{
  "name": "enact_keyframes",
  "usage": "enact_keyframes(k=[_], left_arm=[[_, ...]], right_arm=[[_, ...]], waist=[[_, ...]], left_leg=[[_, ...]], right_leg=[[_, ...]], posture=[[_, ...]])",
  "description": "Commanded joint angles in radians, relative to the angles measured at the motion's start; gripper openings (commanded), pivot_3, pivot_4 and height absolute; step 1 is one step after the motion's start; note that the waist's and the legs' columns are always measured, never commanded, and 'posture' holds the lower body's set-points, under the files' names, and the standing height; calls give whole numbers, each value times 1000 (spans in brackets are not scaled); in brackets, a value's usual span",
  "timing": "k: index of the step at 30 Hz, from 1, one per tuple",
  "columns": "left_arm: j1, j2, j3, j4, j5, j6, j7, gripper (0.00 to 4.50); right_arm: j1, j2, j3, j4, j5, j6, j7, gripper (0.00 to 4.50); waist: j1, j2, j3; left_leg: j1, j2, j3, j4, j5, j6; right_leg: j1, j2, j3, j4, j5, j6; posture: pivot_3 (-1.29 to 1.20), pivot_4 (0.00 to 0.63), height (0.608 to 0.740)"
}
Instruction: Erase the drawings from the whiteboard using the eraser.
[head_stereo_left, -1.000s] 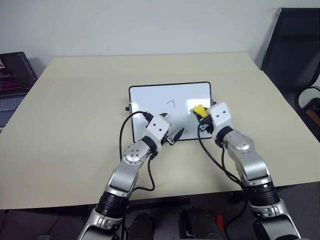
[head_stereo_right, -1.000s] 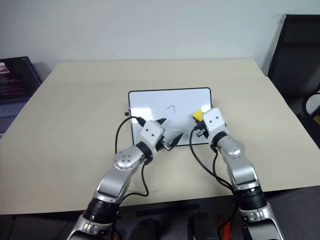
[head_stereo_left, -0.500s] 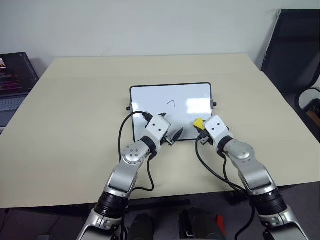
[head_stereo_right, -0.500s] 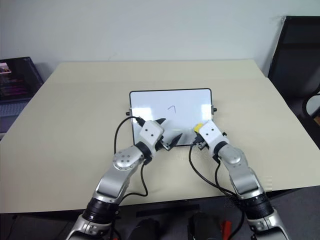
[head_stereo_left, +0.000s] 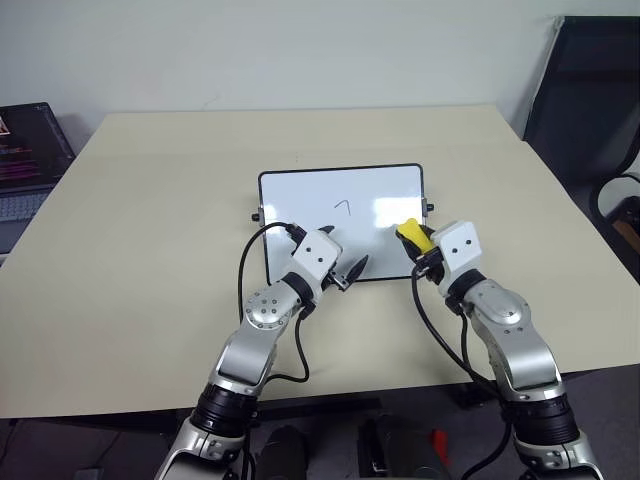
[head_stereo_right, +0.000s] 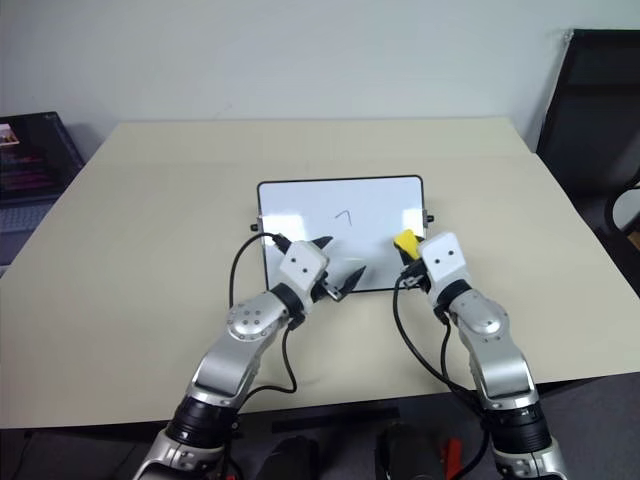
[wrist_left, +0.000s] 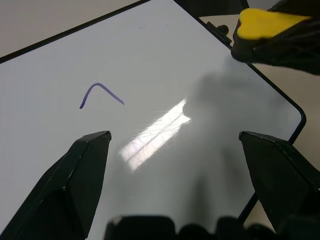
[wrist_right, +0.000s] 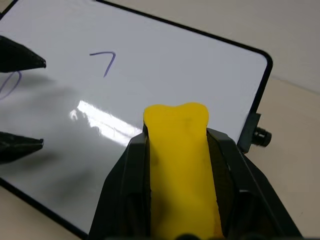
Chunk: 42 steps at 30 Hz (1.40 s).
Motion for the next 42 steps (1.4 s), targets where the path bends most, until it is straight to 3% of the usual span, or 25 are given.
enact_keyframes(k=[1, 22, 31, 42], left_arm=[[-1, -1, 3, -54, 1, -10, 8, 4500], [77, 37, 75, -128, 78, 74, 135, 4500], [61, 30, 69, -116, 70, 65, 124, 4500], [72, 27, 71, -137, 73, 77, 133, 4500]], right_arm=[[0, 2, -7, -10, 4, -44, -6, 1198], [-212, 85, 64, 218, -14, -141, 11, 1198], [-452, 188, 133, 577, -71, -248, -9, 1198], [-547, 184, 168, 773, -185, -186, -75, 1198]], waist=[[0, 0, 0], [0, 0, 0], [-2, 0, 0], [0, 0, 0]], left_leg=[[0, 0, 0, 0, 0, 0], [0, 0, 0, 0, 0, 0], [1, 1, 0, 0, 0, 0], [4, 0, 0, 0, 0, 0]], right_leg=[[0, 0, 0, 0, 0, 0], [0, 0, 0, 1, 0, 0], [0, 0, 0, 2, 0, 0], [1, -1, 1, 5, 1, 0]], posture=[[0, 150, 740], [0, 150, 740], [0, 150, 740], [0, 150, 740]])
